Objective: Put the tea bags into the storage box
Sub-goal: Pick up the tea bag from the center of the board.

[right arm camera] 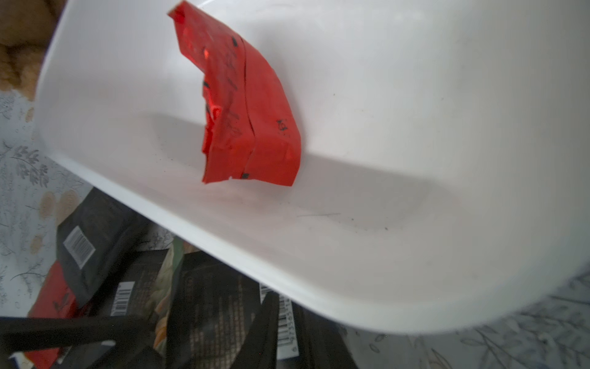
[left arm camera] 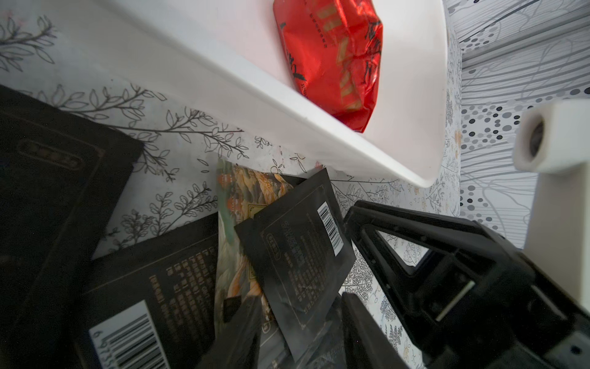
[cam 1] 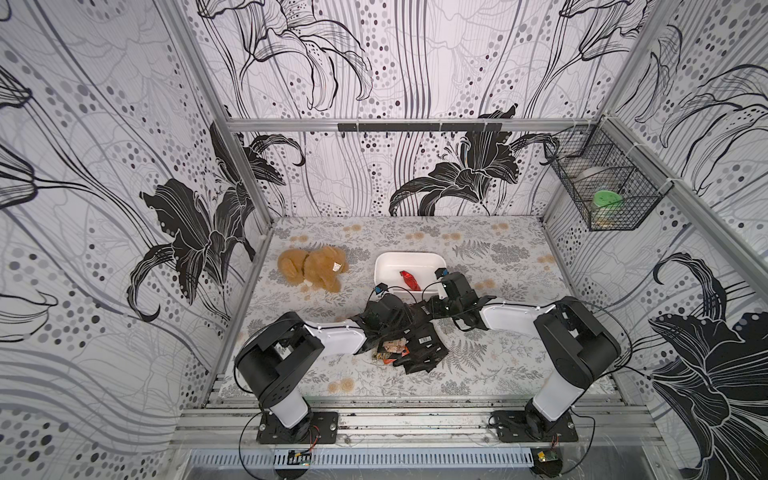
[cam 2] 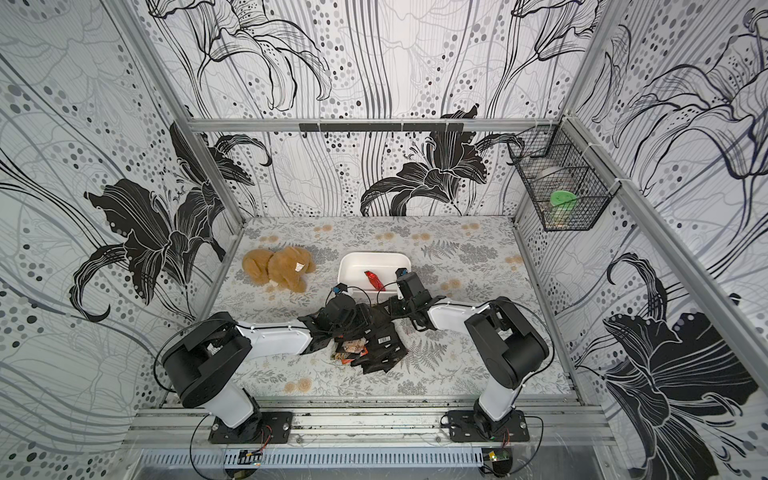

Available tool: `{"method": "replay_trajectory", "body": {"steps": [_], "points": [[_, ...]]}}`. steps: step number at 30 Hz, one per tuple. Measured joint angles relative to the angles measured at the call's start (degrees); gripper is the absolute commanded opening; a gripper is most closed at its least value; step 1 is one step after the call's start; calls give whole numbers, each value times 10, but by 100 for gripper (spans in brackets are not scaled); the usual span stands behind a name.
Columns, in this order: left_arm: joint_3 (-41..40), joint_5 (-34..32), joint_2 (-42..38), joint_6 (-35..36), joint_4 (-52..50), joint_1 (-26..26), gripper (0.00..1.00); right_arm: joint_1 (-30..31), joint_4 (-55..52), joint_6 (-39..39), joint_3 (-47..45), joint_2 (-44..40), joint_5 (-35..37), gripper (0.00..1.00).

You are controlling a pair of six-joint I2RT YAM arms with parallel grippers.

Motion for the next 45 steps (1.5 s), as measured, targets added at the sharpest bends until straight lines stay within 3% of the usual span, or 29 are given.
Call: {"method": "replay_trajectory", "body": {"steps": [22, 26, 33, 45], "points": [[6, 3, 38, -21, 31, 0, 44, 0, -37, 0, 24, 26, 0, 18], [6, 8, 43, -26, 40, 0, 38, 0, -37, 0, 24, 27, -2, 18], [10, 17, 52, -32, 48, -2, 38, 0, -37, 0, 24, 28, -8, 18], [38, 27, 88, -41, 60, -7, 25, 6, -36, 2, 29, 31, -16, 18]]}}
